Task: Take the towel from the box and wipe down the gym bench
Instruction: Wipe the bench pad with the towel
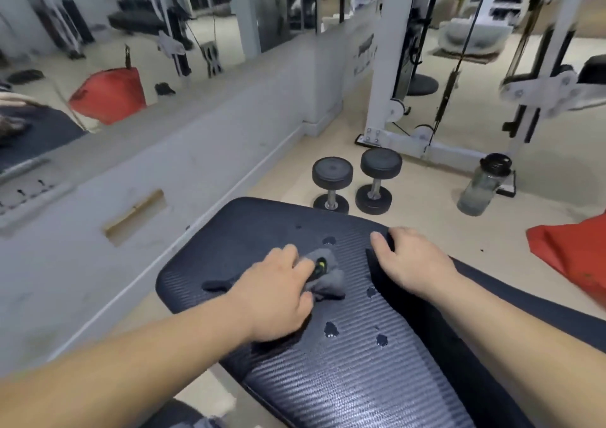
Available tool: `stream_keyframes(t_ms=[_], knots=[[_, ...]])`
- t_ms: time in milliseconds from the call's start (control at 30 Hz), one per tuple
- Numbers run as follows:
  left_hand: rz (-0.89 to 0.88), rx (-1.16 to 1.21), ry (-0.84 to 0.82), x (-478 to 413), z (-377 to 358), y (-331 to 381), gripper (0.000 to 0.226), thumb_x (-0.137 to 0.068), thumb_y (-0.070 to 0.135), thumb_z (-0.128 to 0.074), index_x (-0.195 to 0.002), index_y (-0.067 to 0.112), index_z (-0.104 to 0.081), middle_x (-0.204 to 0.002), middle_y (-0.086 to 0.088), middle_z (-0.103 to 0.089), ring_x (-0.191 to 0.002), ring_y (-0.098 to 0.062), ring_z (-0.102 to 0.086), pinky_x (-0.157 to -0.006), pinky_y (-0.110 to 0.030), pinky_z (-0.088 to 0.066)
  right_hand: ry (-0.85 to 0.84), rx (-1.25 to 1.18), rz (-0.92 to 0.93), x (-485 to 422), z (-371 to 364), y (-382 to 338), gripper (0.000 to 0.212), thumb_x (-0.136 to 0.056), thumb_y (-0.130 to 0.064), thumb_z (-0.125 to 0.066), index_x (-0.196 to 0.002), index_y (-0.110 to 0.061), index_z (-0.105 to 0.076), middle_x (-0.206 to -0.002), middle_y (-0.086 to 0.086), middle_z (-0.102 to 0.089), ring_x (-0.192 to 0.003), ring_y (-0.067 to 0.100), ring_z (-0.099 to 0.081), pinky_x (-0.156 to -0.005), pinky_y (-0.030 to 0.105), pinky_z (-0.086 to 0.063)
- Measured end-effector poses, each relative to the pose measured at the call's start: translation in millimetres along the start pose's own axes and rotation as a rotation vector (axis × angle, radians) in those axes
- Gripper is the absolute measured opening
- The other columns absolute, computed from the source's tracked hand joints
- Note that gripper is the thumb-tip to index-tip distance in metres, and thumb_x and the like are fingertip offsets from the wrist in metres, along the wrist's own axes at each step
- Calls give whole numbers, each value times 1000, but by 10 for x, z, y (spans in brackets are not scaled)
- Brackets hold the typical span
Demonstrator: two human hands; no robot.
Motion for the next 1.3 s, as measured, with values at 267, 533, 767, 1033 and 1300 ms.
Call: stream_keyframes(t_ms=[267,533,767,1033,1300], knots=[[637,2,108,11,-37,-1043,45,-103,49,-35,-137,21,-44,-126,-15,-45,-119,-38,-47,-83,-48,-47,-96,19,-7,160,24,235,54,-104,-56,-33,-148,-31,-53,-165,-8,-40,-151,20,-37,-117,39,-35],[-38,39,-10,-66,-120,-198,42,-99,59,-37,-134,35,-42,-114,2,-48,-107,-23,-57,-83,-39,-51,-128,-132,43,35,-4,498,49,-104,-48,-40,-152,-41,-48,-166,-22,-30,-155,6,-26,-125,34,-22],[370,-132,190,-387,-157,-341,43,-103,50,-32,-120,14,-48,-114,-9,-55,-96,-31,-66,-68,-38,-45,-140,-65,116,-21,-27,552,51,-104,-52,-41,-153,-41,-46,-166,-25,-27,-155,2,-23,-127,34,-19],[587,-65,267,-908,-43,-650,48,-104,44,-37,-135,8,-45,-127,-15,-42,-111,-37,-51,-68,-44,-42,-122,-88,130,-68,37,566,47,-101,-51,-46,-147,-44,-53,-161,-30,-35,-152,1,-32,-125,35,-27],[-77,-3,155,-1021,-115,213,45,-100,47,-44,-140,26,-39,-123,-6,-42,-108,-30,-53,-80,-47,-55,-118,-81,127,-102,46,547,47,-100,-49,-49,-147,-42,-54,-162,-27,-35,-151,4,-34,-125,37,-26]])
Point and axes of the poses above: each hand's wrist, its own x-axis away from the middle knuckle, its own z-axis out of the back of the hand, y = z × x, the point moved 6 cm from there along -x, towards the middle knuckle
